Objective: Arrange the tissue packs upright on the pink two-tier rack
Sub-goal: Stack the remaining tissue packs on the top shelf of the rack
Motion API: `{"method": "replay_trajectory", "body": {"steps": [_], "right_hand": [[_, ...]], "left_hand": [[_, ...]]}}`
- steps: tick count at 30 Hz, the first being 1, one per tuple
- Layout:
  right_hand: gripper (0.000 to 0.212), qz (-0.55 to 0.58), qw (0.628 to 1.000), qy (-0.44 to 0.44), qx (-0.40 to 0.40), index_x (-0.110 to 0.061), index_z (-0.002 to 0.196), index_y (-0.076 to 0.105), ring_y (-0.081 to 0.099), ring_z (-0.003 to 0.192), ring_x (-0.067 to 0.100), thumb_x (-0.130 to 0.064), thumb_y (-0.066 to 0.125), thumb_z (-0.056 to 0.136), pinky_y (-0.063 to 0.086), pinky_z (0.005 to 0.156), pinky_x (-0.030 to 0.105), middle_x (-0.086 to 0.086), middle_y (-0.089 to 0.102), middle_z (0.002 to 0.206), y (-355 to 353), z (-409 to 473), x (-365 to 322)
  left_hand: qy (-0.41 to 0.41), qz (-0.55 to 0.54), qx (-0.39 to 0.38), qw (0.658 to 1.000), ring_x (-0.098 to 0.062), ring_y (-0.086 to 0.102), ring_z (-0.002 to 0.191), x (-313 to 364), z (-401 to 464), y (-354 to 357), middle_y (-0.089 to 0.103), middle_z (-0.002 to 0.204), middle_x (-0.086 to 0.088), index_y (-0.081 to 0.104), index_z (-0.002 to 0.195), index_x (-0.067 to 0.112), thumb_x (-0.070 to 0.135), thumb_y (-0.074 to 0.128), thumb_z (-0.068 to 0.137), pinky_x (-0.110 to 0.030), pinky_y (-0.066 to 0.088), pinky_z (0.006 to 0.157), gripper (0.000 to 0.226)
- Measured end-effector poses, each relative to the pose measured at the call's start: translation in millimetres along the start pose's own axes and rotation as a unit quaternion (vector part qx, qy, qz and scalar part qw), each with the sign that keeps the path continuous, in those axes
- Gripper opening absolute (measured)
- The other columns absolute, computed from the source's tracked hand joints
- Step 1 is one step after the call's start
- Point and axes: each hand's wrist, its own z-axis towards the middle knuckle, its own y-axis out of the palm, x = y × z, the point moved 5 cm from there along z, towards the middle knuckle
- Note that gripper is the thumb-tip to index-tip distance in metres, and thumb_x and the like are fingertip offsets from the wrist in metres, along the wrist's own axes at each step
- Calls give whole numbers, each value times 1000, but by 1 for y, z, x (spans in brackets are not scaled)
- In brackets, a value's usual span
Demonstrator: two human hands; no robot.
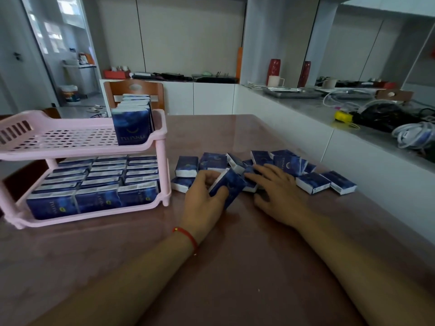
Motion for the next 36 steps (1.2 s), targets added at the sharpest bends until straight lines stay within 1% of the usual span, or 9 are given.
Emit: {"method": "replay_trajectory", "body": {"steps": [4, 10, 16, 19, 21, 25, 28, 31, 36], "right_hand": [[47, -4, 997, -2, 80, -30, 142, 52, 41, 137, 23, -39, 57, 95, 33, 106, 44, -3, 50, 148, -11, 2, -7], [35, 190, 960, 44, 201, -19, 130, 53, 61, 94, 17, -38, 41, 104, 52, 76, 38, -2, 64, 109, -47, -15, -25], [40, 175, 957, -153, 173, -21, 137, 51, 44, 126, 7, -32, 50, 99, 30, 107, 8, 2, 47, 140, -52, -32, -70], [45, 194, 953, -163, 165, -16, 135, 59, 40, 137, 16, -19, 64, 90, 27, 116, 16, 8, 42, 147, -46, -28, -73], [48, 176, 957, -169, 158, -18, 133, 62, 40, 137, 18, -9, 68, 86, 32, 115, 20, 8, 43, 147, -44, -28, -74], [41, 237, 946, -153, 161, -20, 122, 64, 45, 135, 13, -6, 64, 83, 37, 110, 20, 2, 48, 142, -48, -31, -72], [27, 399, 903, -60, 150, -21, 123, 58, 57, 120, 3, -16, 58, 96, 50, 97, 22, -6, 58, 130, -54, -32, -68], [36, 465, 877, -14, 119, -25, 131, 53, 65, 104, -1, -17, 62, 97, 57, 86, 24, -18, 64, 120, -55, -31, -72], [44, 495, 863, -57, 90, -28, 124, 58, 63, 113, 12, -12, 71, 85, 58, 91, 38, -9, 64, 122, -62, -35, -87]], "left_hand": [[2, -24, 29, 999, 1, 62, 87, 0, -1, -6, 65, 100, 9, 56, 108, 19, 7, 63, 90, -13, 53, 70, 24], [9, -96, 31, 995, -20, 71, 91, 3, -8, -10, 60, 110, 0, 52, 114, 15, 7, 59, 97, -45, 64, 70, 20], [-108, -251, 15, 962, -36, 69, 105, -2, -12, -5, 67, 117, -16, 68, 116, 20, 12, 56, 100, -53, 61, 81, 22], [-197, -358, 6, 913, -29, 71, 93, 0, -16, -2, 77, 97, -12, 79, 97, 16, 25, 50, 100, -54, 54, 90, 30], [-215, -383, -6, 899, -34, 70, 98, 4, -18, 0, 76, 101, -16, 75, 105, 10, 30, 55, 98, -55, 51, 96, 30], [-127, -268, -21, 955, -39, 67, 106, 6, -17, -3, 71, 109, -18, 70, 111, 15, 16, 71, 90, -58, 52, 98, 21], [-102, -252, -20, 962, -44, 65, 111, 12, -17, -11, 66, 121, -26, 66, 120, 14, 20, 77, 80, -63, 52, 95, 42], [-57, -181, -61, 980, -26, 70, 106, 26, -18, -21, 68, 123, -17, 61, 130, 15, 8, 73, 88, -47, 60, 88, 44], [75, 46, -126, 988, -6, 69, 96, 60, -31, -57, 71, 110, 2, 52, 141, 25, 5, 77, 84, -18, 54, 80, 65]]}}
